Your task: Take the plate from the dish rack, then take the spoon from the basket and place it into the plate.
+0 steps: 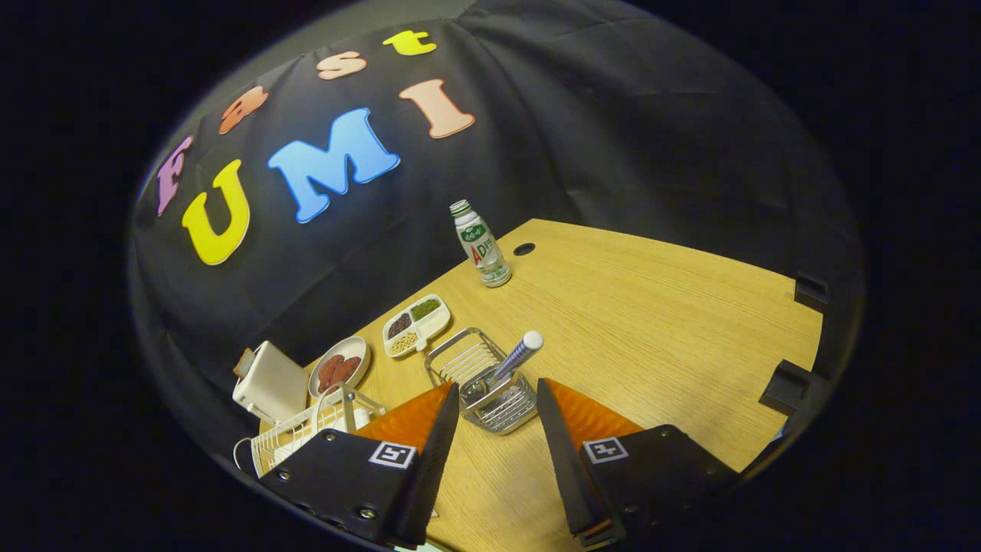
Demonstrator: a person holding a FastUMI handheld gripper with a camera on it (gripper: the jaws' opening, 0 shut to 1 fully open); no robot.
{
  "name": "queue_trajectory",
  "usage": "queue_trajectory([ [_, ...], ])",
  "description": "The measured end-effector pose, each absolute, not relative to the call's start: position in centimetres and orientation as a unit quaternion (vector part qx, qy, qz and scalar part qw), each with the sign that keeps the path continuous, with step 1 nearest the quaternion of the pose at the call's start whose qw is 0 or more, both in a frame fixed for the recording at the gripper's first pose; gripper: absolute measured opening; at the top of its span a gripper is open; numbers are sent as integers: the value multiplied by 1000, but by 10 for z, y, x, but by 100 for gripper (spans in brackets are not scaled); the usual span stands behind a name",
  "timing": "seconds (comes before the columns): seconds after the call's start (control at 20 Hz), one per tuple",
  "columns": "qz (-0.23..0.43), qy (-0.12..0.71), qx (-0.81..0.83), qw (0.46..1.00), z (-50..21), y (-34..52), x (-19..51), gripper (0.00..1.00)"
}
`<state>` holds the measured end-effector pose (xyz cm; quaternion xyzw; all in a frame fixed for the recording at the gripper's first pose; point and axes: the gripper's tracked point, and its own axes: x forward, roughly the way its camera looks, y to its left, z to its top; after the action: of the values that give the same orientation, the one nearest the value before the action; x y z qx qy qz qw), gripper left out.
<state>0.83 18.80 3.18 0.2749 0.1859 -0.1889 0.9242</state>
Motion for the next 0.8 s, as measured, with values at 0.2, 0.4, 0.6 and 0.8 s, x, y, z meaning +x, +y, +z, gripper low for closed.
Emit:
queue_trajectory([
  [0.2,-212,181,298,913,22,170,28,65],
  [0.4,-213,184,300,911,12,163,43,50],
  [0.6,-201,180,280,921,15,167,59,21],
  [0.8,-174,174,255,935,32,177,68,9],
])
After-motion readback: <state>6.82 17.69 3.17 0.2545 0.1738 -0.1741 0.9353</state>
